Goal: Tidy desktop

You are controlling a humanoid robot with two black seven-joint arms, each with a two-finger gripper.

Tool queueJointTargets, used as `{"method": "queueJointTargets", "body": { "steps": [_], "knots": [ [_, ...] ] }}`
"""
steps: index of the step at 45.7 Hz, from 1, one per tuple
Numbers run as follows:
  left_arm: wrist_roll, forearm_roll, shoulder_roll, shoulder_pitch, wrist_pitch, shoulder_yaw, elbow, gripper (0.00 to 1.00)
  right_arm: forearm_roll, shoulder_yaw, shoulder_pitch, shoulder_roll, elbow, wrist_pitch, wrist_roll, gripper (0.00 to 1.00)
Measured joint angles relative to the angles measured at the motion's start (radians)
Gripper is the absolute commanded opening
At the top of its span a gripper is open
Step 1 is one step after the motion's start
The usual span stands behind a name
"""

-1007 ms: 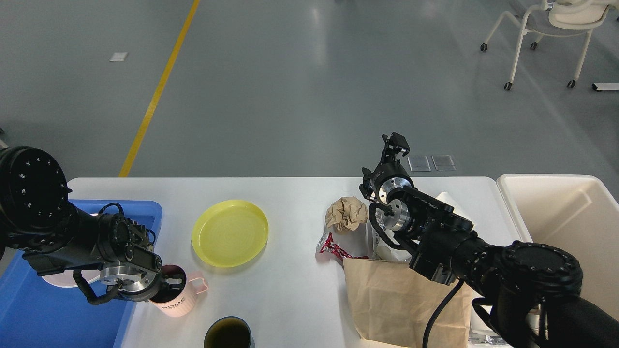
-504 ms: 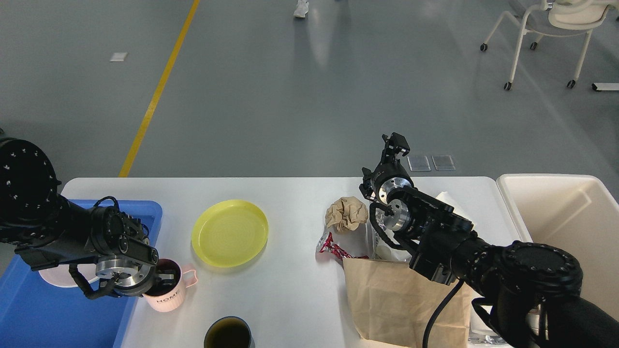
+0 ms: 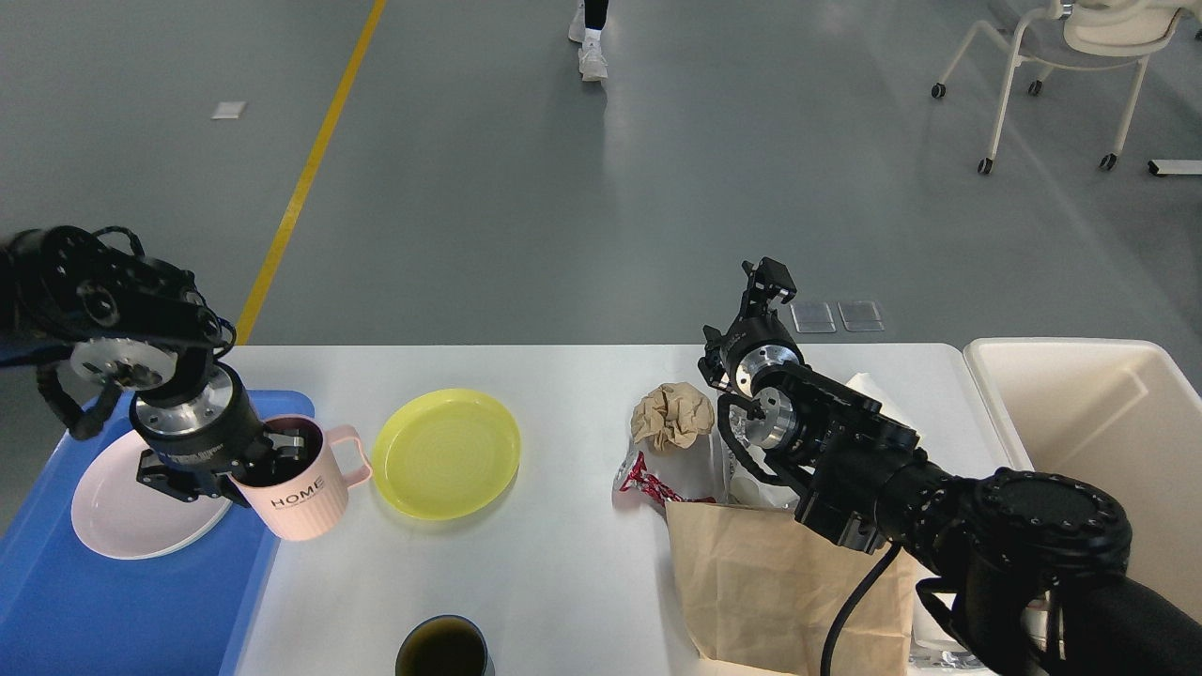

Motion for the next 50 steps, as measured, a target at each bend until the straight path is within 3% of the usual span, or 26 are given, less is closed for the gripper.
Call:
{"method": "queueJointTargets", "body": {
  "steps": [6, 7, 12, 20, 32, 39, 50],
  "knots": [
    [0.001, -0.001, 0.053, -0.190, -0.196, 0.056, -0.014, 0.00, 0.000, 0.000, 0.000, 0.000, 0.000, 0.000, 0.000, 1.00],
    [0.001, -0.001, 0.060, -0.264, -0.262, 0.084, -0.020, 0.00, 0.000, 0.000, 0.000, 0.000, 0.000, 0.000, 0.000, 1.00],
    [0.000, -0.001, 0.069, -0.427, -0.353, 0.152, -0.044, 0.00, 0.000, 0.000, 0.000, 0.000, 0.000, 0.000, 0.000, 1.00],
    [-0.002, -0.002, 0.102, -0.628, -0.382, 0.232, -0.059, 0.00, 0.000, 0.000, 0.000, 0.000, 0.000, 0.000, 0.000, 1.00],
    [-0.001, 0.010, 0.141, -0.626, -0.383, 0.330, -0.053, 0.00, 0.000, 0.000, 0.000, 0.000, 0.000, 0.000, 0.000, 1.00],
    [0.003, 0.051, 0.258, -0.542, -0.273, 0.366, -0.034, 0.00, 0.000, 0.000, 0.000, 0.000, 0.000, 0.000, 0.000, 1.00],
    [0.008, 0.110, 0.439, -0.282, 0.044, 0.341, 0.044, 0.00, 0.000, 0.000, 0.000, 0.000, 0.000, 0.000, 0.000, 1.00]
  ]
}}
